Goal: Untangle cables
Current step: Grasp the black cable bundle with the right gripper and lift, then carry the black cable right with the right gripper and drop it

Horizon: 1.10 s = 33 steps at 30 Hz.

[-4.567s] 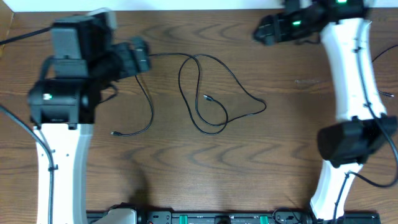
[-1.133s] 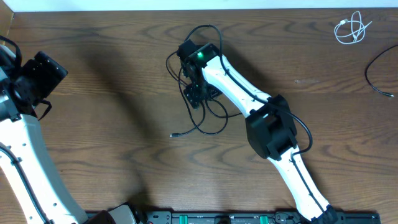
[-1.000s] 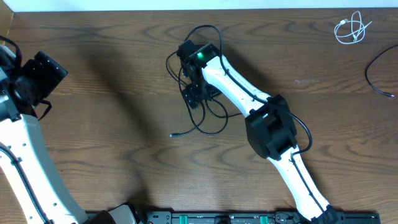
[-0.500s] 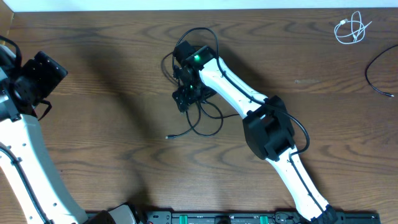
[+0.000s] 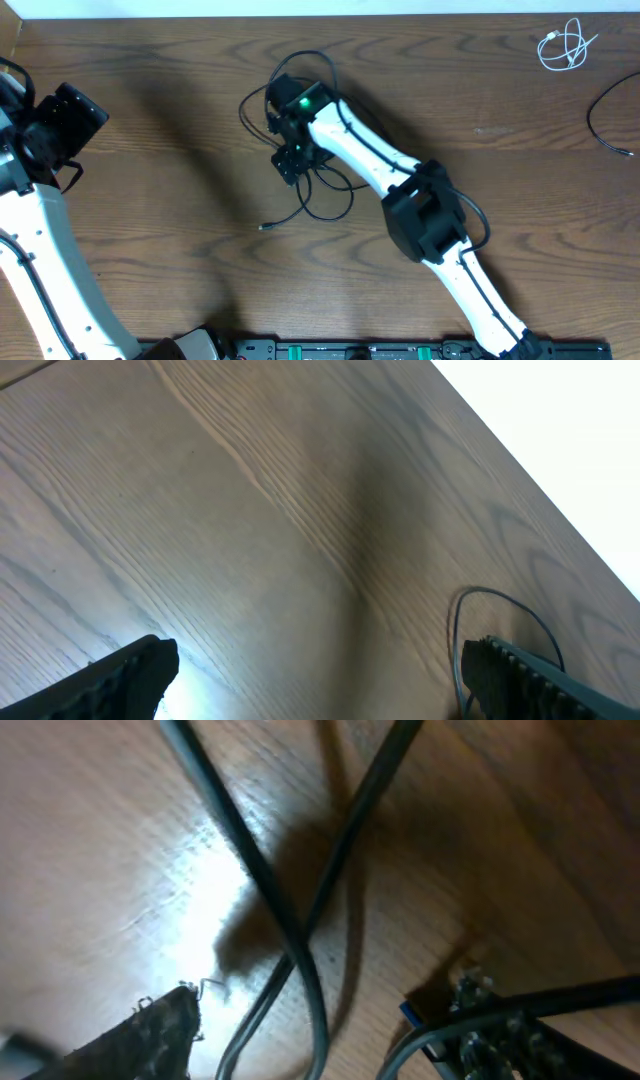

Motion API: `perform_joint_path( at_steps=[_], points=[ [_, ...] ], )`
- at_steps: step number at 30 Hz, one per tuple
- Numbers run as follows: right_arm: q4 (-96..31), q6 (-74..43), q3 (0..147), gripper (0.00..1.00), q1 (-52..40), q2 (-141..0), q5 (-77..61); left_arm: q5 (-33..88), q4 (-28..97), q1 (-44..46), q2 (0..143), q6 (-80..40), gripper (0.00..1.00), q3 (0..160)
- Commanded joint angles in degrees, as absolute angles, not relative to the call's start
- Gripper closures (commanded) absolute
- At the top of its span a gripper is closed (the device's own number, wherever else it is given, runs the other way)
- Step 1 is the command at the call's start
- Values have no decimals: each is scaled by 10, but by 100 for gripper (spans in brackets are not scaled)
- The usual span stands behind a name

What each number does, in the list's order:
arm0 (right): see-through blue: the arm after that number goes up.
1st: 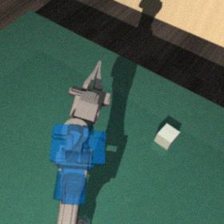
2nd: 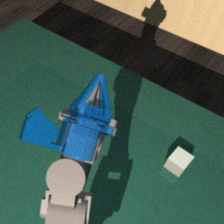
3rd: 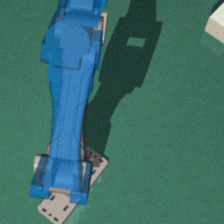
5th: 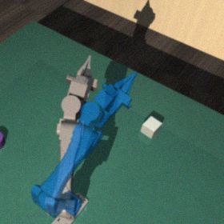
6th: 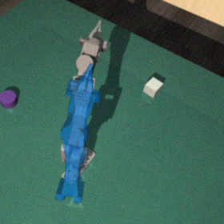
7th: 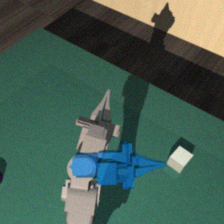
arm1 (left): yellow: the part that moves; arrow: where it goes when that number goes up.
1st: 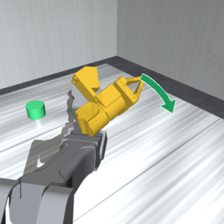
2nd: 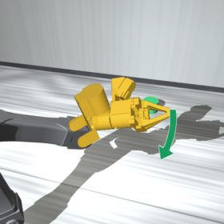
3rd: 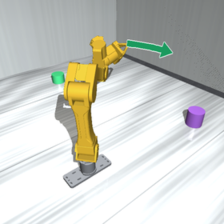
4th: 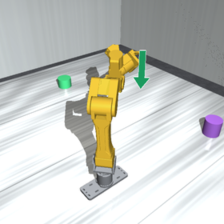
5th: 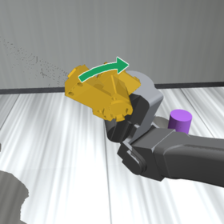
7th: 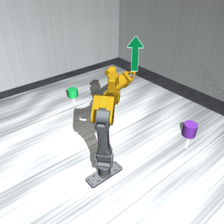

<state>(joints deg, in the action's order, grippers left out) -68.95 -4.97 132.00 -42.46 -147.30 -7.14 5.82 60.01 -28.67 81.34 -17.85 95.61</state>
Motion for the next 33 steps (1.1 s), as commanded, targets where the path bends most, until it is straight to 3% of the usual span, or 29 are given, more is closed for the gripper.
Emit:
perform_joint_path(
  at_steps=[1,7,14,24,33],
  points=[
    [-690,-95,1311,25,-447,-1520,10,55,602,-289,818,-181,4,966],
    [-690,-98,1311,51,-448,-1520,9,56,602,-289,818,-181,4,966],
    [-695,-98,1311,98,-440,-1520,-25,83,602,-289,818,-181,4,966],
    [-708,-83,1312,99,-394,-1479,-26,84,602,-289,820,-181,4,966],
    [-724,-35,1312,99,-319,-1334,-38,84,602,-289,820,-181,4,966]
  ],
)
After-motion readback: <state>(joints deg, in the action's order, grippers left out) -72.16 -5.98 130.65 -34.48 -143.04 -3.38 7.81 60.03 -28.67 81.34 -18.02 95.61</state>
